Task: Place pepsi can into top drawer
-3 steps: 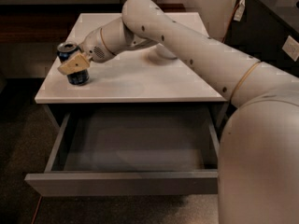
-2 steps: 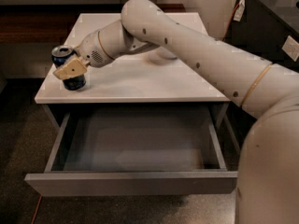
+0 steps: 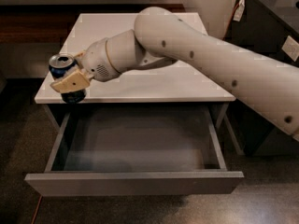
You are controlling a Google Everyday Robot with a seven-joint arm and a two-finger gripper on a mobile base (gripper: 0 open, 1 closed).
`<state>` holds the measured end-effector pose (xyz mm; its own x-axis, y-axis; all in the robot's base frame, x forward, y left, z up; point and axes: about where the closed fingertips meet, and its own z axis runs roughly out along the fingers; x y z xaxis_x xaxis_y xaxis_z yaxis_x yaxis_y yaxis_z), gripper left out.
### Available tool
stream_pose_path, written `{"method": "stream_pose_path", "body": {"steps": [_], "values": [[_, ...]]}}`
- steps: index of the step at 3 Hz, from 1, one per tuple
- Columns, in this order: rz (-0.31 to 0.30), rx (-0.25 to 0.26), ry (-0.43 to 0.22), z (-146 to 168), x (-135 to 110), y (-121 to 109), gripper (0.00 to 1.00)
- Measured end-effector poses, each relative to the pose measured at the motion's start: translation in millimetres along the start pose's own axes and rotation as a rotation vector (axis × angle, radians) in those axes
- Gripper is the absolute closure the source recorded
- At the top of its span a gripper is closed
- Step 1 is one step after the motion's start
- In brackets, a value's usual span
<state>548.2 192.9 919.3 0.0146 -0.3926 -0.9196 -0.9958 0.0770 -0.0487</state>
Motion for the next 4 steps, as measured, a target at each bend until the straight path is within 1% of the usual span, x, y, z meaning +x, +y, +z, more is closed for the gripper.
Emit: {"method": "stream_pose_path", "body": {"steps": [1, 2, 3, 4], "values": [[-0.002, 0.024, -0.025, -19.3, 2.4, 29.4, 1.00], [0.036, 0.056, -0.031, -36.1, 18.8, 52.1, 1.00], [0.077, 0.100, -0.007, -51.4, 41.8, 69.6, 1.00], [0.112, 0.147, 0.026, -60.5, 63.6, 81.0, 1.00]]}}
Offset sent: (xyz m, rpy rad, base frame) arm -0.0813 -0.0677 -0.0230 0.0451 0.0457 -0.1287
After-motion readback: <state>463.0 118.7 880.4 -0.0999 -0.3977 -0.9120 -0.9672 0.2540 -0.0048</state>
